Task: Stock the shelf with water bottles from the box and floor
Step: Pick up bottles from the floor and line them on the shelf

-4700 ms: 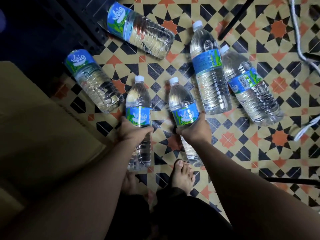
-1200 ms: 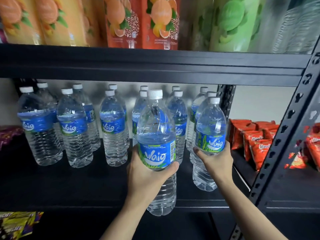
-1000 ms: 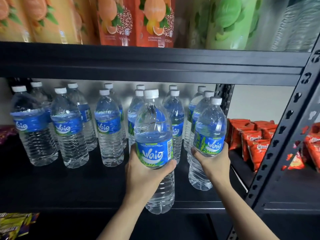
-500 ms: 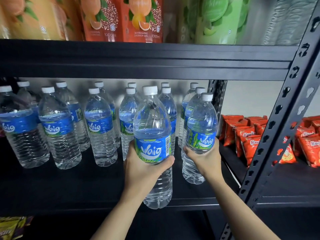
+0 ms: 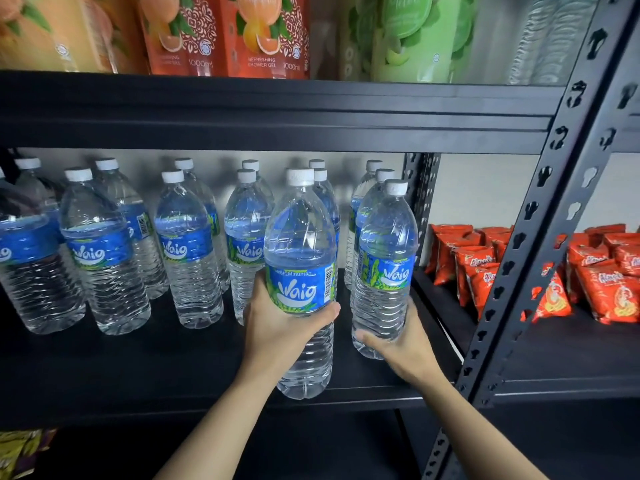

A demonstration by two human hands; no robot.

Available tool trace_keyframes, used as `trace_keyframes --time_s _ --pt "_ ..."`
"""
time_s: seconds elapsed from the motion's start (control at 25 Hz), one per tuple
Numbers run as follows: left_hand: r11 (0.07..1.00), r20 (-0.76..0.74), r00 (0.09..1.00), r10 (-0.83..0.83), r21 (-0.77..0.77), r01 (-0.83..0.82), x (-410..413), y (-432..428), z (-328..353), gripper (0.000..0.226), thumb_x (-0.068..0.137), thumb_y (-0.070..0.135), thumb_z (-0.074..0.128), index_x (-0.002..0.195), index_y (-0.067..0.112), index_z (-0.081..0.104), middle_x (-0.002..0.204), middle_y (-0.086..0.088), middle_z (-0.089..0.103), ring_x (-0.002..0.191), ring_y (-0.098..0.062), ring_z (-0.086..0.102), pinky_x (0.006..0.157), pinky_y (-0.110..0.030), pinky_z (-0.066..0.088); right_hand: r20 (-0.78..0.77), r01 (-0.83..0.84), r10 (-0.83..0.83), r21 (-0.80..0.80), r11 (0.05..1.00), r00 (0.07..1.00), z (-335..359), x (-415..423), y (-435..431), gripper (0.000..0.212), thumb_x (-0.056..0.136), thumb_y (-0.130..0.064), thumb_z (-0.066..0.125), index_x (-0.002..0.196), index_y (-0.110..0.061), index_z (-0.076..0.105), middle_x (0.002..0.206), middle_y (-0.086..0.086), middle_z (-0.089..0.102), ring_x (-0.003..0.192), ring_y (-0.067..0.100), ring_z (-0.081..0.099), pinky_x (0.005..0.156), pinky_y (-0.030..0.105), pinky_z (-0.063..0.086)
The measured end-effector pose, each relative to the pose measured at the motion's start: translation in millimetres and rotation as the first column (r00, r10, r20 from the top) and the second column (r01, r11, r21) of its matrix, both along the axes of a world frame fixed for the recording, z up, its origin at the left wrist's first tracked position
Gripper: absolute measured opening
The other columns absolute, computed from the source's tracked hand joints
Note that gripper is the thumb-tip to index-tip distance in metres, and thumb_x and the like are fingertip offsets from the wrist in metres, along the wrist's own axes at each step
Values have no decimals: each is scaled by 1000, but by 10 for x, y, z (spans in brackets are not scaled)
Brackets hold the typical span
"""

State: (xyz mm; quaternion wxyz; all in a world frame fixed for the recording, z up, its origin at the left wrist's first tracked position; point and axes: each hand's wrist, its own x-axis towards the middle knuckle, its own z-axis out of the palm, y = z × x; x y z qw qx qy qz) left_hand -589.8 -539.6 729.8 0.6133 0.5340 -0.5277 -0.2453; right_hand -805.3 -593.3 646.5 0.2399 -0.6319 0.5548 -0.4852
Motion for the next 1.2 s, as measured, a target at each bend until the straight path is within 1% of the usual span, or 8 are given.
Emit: trace_keyframes --time_s 0.04,0.12,0.2,0.28,0.44,0.64,0.96,1.2 --pt "1000 1 1000 -2 0 2 -29 -26 -5 76 42 38 94 106 35 54 99 16 71 93 -3 69 87 -37 56 -180 56 -45 57 997 983 -94 -32 36 103 56 -72 77 140 -30 35 137 -11 53 129 12 50 109 43 41" --pt "1000 4 1000 -10 5 10 -73 -93 -24 76 42 38 94 106 34 53 100 15 71 94 -4 68 88 -38 56 -560 206 -80 165 965 824 -220 -74 88 123 53 -96 46 148 -20 26 153 2 36 146 24 26 120 44 20" --pt "1000 13 1000 -26 12 26 -112 -177 -43 75 45 34 96 107 32 54 100 14 71 93 -2 68 87 -36 57 -697 282 -57 212 936 714 -227 -104 84 136 50 -102 18 153 -13 21 161 8 21 151 25 9 122 42 8" --pt "999 32 999 -37 10 37 -151 -254 -47 75 47 30 97 109 30 54 100 14 71 91 1 68 84 -29 56 -721 285 -36 228 931 692 -195 -107 79 136 52 -99 10 155 -10 16 163 9 14 152 25 4 123 42 5" --pt "999 74 996 -48 -14 49 -218 -423 -38 76 49 30 96 112 28 54 101 15 70 90 6 65 75 -8 49 -756 274 6 244 930 654 -207 -125 79 127 64 -97 18 156 -9 8 164 10 7 152 25 -2 123 43 3" --pt "999 123 991 -44 18 42 -271 -610 -152 83 44 46 91 115 30 51 104 15 67 98 -8 65 84 -29 53 -771 280 20 256 926 637 -218 -141 58 124 67 -96 16 157 -12 4 165 9 3 152 24 -6 123 44 1" --pt "997 73 995 -62 50 59 -219 -645 -289 84 52 36 94 120 34 44 110 15 65 98 1 64 82 -18 49 -770 283 1 236 930 638 -272 -156 33 123 66 -97 16 156 -14 8 165 9 5 152 24 -4 123 43 1" --pt "984 76 996 -50 173 37 -239 -533 -624 92 58 32 92 130 22 36 128 6 49 117 -11 50 96 -27 41 -741 265 -18 218 939 672 -244 -143 65 117 68 -94 26 154 -15 17 164 9 10 152 24 0 123 41 3"
